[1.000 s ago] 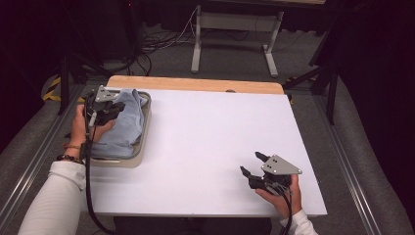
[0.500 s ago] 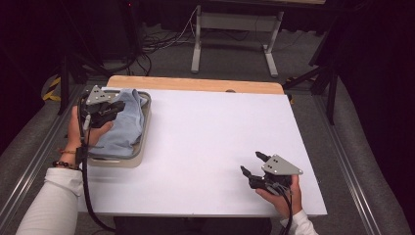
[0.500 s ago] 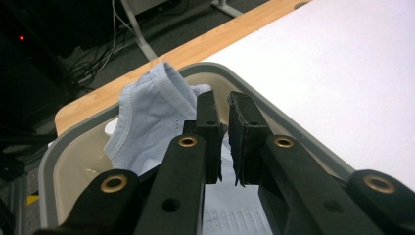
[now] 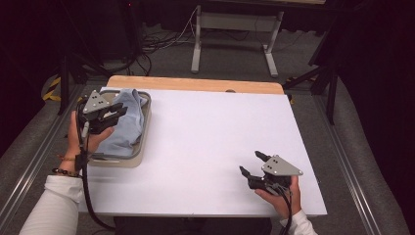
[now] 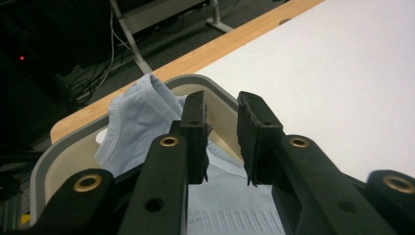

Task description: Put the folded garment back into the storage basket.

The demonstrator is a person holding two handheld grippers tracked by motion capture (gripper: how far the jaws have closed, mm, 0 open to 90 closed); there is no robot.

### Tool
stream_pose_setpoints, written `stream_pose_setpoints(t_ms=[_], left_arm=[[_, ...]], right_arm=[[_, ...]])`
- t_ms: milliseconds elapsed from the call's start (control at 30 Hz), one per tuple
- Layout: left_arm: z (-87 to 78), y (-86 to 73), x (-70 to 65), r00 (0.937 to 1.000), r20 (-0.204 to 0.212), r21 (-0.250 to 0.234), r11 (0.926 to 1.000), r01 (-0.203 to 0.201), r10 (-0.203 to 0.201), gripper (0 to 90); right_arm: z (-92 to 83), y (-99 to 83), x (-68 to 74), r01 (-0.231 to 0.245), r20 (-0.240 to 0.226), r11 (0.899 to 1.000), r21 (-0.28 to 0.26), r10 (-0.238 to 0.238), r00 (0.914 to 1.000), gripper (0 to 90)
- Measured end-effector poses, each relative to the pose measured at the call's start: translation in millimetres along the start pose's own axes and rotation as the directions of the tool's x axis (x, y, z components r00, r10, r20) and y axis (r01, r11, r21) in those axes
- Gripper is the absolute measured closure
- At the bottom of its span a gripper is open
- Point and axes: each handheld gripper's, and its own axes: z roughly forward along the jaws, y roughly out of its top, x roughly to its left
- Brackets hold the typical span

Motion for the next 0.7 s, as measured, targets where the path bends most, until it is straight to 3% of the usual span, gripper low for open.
stream_pose_setpoints(t_ms=[133,400,700], left_arm=[[-2.2,-3.4,-2.6,0.9999,0.006,-0.028,0.9995,0.012,-0.012,68.1],[-2.5,-8.7,-10.3,0.9998,0.02,-0.063,0.998,-0.003,0.004,55.8],[-3.5,-10.2,-18.4,0.9999,0.006,-0.098,0.9951,-0.015,0.016,42.0]], right_arm=[[0.1,0.5,0.8,-0.002,-0.003,1.0,-0.012,0.002,1.0,26.4],[-0.3,0.5,0.7,-0.001,0.001,1.0,-0.031,0.001,1.0,24.0],[-0.9,0.0,0.1,-0.009,0.009,0.999,-0.036,0.01,0.9999,19.7]])
